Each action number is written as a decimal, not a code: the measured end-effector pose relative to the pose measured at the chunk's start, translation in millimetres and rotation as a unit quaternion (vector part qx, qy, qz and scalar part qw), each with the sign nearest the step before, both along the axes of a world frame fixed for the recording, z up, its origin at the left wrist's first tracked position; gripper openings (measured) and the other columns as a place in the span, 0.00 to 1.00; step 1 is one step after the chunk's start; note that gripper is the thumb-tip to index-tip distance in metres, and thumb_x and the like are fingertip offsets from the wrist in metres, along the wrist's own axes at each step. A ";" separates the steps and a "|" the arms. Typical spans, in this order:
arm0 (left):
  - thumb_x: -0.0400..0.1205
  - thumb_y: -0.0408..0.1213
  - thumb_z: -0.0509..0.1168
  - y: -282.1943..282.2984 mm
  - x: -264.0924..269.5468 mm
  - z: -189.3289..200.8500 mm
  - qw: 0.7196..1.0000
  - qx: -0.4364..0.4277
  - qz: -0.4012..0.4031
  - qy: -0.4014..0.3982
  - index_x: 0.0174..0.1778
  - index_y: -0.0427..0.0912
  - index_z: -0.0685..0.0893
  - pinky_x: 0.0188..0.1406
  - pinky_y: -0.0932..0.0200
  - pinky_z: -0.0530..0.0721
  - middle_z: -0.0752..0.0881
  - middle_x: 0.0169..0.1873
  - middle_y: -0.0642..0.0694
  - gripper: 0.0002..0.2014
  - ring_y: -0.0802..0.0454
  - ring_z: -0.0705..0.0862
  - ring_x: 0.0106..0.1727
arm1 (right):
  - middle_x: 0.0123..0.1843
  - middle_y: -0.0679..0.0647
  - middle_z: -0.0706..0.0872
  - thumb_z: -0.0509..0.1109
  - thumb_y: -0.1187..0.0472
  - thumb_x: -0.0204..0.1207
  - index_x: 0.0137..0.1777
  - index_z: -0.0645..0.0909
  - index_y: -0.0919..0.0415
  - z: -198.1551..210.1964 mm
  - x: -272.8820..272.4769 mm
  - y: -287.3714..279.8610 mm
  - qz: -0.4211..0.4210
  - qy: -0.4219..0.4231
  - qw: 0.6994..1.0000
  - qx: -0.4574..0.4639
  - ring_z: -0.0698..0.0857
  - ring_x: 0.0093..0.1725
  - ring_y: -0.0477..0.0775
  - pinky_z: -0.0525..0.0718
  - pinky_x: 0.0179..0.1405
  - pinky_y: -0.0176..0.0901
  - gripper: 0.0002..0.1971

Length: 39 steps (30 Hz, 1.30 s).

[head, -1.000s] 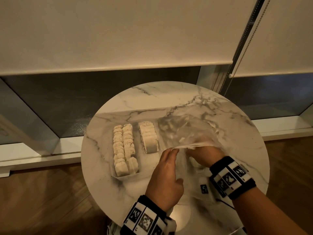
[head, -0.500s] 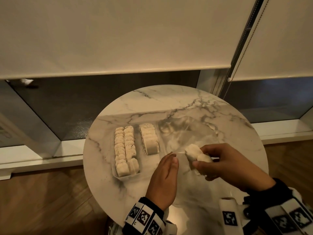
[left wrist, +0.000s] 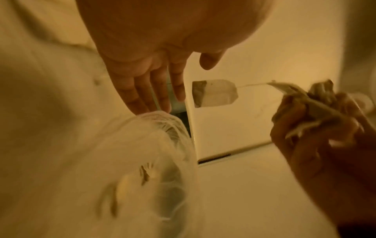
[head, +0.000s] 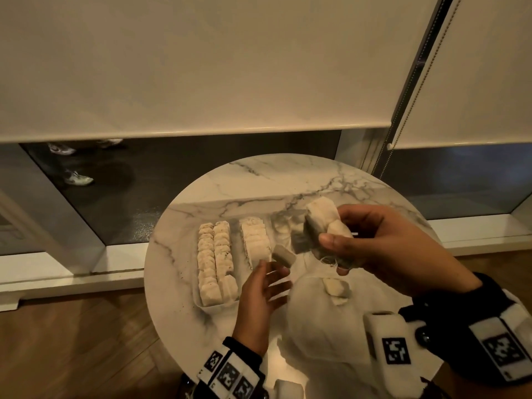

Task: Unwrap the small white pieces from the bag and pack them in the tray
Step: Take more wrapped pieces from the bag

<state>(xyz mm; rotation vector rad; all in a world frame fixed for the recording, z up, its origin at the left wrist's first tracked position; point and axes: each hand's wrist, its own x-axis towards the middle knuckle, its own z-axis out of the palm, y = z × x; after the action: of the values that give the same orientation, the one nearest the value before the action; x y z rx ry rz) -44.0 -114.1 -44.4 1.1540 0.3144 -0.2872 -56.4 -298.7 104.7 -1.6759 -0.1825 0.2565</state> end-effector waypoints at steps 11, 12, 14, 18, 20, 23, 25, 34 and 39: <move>0.78 0.55 0.69 21.4 3.0 13.6 0.944 -0.310 0.051 0.101 0.64 0.43 0.88 0.57 0.42 0.86 0.90 0.58 0.36 0.24 0.37 0.89 0.54 | 0.51 0.59 0.93 0.79 0.64 0.73 0.56 0.89 0.64 -20.3 14.4 55.3 0.059 -0.014 0.998 -0.030 0.91 0.45 0.56 0.89 0.41 0.42 0.12; 0.79 0.57 0.68 22.0 2.2 14.4 0.943 -0.315 0.043 0.100 0.65 0.43 0.88 0.57 0.42 0.86 0.89 0.62 0.36 0.26 0.37 0.89 0.56 | 0.50 0.57 0.93 0.80 0.62 0.74 0.55 0.90 0.62 -28.6 15.9 59.9 0.056 -0.023 0.997 -0.055 0.92 0.46 0.55 0.90 0.43 0.45 0.11; 0.79 0.59 0.66 24.0 0.7 13.9 0.940 -0.325 0.033 0.098 0.68 0.41 0.87 0.57 0.44 0.85 0.87 0.64 0.35 0.28 0.37 0.89 0.58 | 0.49 0.53 0.93 0.81 0.55 0.73 0.52 0.90 0.55 -47.5 18.3 70.2 0.052 -0.037 0.992 -0.111 0.92 0.47 0.56 0.91 0.49 0.56 0.10; 0.79 0.59 0.67 28.3 1.2 11.4 0.924 -0.367 0.034 0.101 0.68 0.41 0.86 0.62 0.45 0.82 0.87 0.61 0.38 0.29 0.39 0.87 0.61 | 0.52 0.47 0.89 0.78 0.46 0.69 0.58 0.86 0.45 -80.6 18.4 88.9 0.078 -0.061 0.971 -0.219 0.90 0.50 0.47 0.90 0.53 0.54 0.17; 0.78 0.57 0.69 29.3 1.5 12.2 0.921 -0.374 0.038 0.106 0.63 0.43 0.89 0.72 0.47 0.76 0.87 0.61 0.40 0.25 0.41 0.86 0.63 | 0.59 0.44 0.85 0.77 0.48 0.72 0.66 0.81 0.40 -88.9 16.3 94.8 0.081 -0.097 0.946 -0.297 0.85 0.56 0.41 0.85 0.59 0.42 0.21; 0.80 0.53 0.68 33.0 1.1 9.6 0.923 -0.369 0.046 0.097 0.61 0.43 0.90 0.72 0.48 0.75 0.89 0.58 0.40 0.21 0.41 0.87 0.61 | 0.65 0.43 0.78 0.77 0.48 0.73 0.74 0.73 0.37 -94.1 14.9 102.7 0.075 -0.124 0.938 -0.314 0.79 0.63 0.41 0.78 0.63 0.32 0.29; 0.81 0.51 0.66 34.3 1.1 9.7 0.922 -0.370 0.053 0.096 0.66 0.41 0.88 0.76 0.46 0.74 0.88 0.61 0.38 0.23 0.39 0.86 0.64 | 0.67 0.42 0.75 0.78 0.48 0.71 0.77 0.68 0.35 -97.9 14.7 103.3 0.069 -0.127 0.942 -0.304 0.76 0.65 0.39 0.74 0.63 0.26 0.35; 0.84 0.49 0.59 43.4 2.5 6.6 0.918 -0.376 0.054 0.112 0.52 0.37 0.87 0.49 0.47 0.88 0.88 0.44 0.36 0.19 0.38 0.88 0.46 | 0.67 0.33 0.71 0.83 0.49 0.64 0.71 0.73 0.35 -105.4 10.6 97.7 0.051 -0.174 0.948 -0.261 0.74 0.68 0.34 0.83 0.61 0.35 0.35; 0.84 0.50 0.60 45.9 3.8 2.9 0.918 -0.373 0.046 0.128 0.56 0.38 0.85 0.37 0.48 0.91 0.87 0.44 0.37 0.18 0.40 0.88 0.43 | 0.68 0.35 0.74 0.78 0.42 0.68 0.55 0.85 0.41 -114.7 7.6 94.6 0.047 -0.253 0.913 -0.315 0.67 0.72 0.38 0.75 0.69 0.39 0.16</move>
<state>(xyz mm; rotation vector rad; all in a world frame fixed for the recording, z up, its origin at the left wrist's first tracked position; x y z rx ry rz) -40.3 -68.2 -41.4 0.3423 0.4385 -0.4298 -48.7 -204.1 -10.0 -2.3615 -0.6230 -0.0713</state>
